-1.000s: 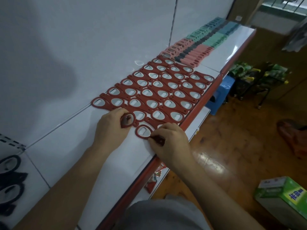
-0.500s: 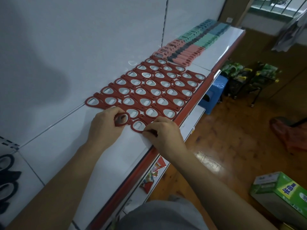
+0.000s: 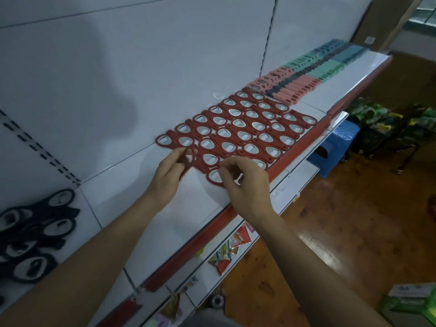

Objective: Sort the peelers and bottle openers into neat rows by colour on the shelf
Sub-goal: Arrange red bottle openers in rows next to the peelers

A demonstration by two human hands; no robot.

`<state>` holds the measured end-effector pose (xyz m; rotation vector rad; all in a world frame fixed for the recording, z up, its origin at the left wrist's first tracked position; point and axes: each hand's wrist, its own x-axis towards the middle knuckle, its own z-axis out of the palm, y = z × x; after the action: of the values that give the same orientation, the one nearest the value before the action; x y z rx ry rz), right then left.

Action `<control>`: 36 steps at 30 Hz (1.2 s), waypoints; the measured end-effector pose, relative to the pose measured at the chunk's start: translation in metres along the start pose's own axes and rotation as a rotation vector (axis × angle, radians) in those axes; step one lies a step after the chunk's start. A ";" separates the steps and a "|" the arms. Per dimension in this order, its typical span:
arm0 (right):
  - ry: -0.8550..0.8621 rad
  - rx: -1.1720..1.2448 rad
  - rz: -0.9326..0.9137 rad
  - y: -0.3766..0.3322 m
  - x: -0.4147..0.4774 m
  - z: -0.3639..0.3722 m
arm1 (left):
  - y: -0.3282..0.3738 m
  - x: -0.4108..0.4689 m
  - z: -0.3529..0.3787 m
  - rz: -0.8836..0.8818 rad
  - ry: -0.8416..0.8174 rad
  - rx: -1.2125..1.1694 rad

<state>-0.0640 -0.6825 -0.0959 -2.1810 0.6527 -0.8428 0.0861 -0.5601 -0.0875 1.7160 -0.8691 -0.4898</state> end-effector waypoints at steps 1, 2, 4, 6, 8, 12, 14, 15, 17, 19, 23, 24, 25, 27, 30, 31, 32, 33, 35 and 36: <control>-0.008 0.074 0.014 -0.006 0.002 0.003 | 0.002 -0.007 0.001 -0.021 0.006 -0.036; -0.029 0.152 0.027 -0.013 0.005 0.007 | 0.002 -0.013 0.000 -0.034 0.018 -0.058; -0.078 0.266 0.045 -0.027 0.010 0.017 | 0.002 -0.022 -0.004 -0.055 0.080 -0.103; -0.111 0.302 0.048 -0.038 0.013 0.030 | 0.003 -0.025 -0.010 -0.096 0.176 -0.209; -0.144 0.325 0.060 -0.043 0.014 0.042 | 0.004 -0.025 -0.017 -0.146 0.263 -0.276; -0.122 0.291 0.010 -0.050 0.013 0.058 | 0.006 -0.014 -0.031 -0.180 0.314 -0.278; -0.015 0.194 -0.012 -0.054 0.016 0.067 | 0.005 -0.006 -0.039 -0.206 0.310 -0.251; 0.037 0.141 -0.038 -0.056 0.019 0.072 | 0.003 -0.002 -0.043 -0.213 0.304 -0.235; 0.076 0.033 -0.112 -0.059 0.025 0.084 | -0.006 0.005 -0.054 -0.222 0.292 -0.188; 0.061 -0.049 -0.137 -0.059 0.030 0.097 | -0.021 0.012 -0.066 -0.202 0.273 -0.069; 0.046 -0.041 0.029 -0.052 0.026 0.114 | -0.051 0.016 -0.083 -0.093 0.249 0.235; 0.033 -0.034 0.052 -0.050 0.026 0.116 | -0.056 0.015 -0.084 -0.079 0.246 0.237; 0.016 -0.042 0.054 -0.050 0.027 0.118 | -0.060 0.015 -0.085 -0.066 0.244 0.229; -0.012 -0.089 0.026 -0.051 0.031 0.122 | -0.064 0.017 -0.086 -0.040 0.248 0.217; -0.027 -0.130 0.011 -0.052 0.035 0.127 | -0.065 0.018 -0.088 -0.032 0.273 0.178; -0.035 -0.113 0.025 -0.053 0.035 0.128 | -0.066 0.019 -0.090 -0.041 0.284 0.140; -0.042 -0.065 0.046 -0.055 0.035 0.128 | -0.067 0.020 -0.092 -0.051 0.299 0.094; -0.041 0.031 0.081 -0.059 0.036 0.127 | -0.068 0.022 -0.095 -0.061 0.314 0.051; -0.008 0.349 0.199 -0.070 0.044 0.124 | -0.070 0.024 -0.101 -0.089 0.326 -0.012; 0.014 0.497 0.260 -0.074 0.049 0.123 | -0.070 0.025 -0.103 -0.104 0.324 -0.028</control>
<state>0.0725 -0.6156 -0.0886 -1.6083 0.6364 -0.7827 0.1956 -0.5042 -0.1188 1.7594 -0.5404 -0.2799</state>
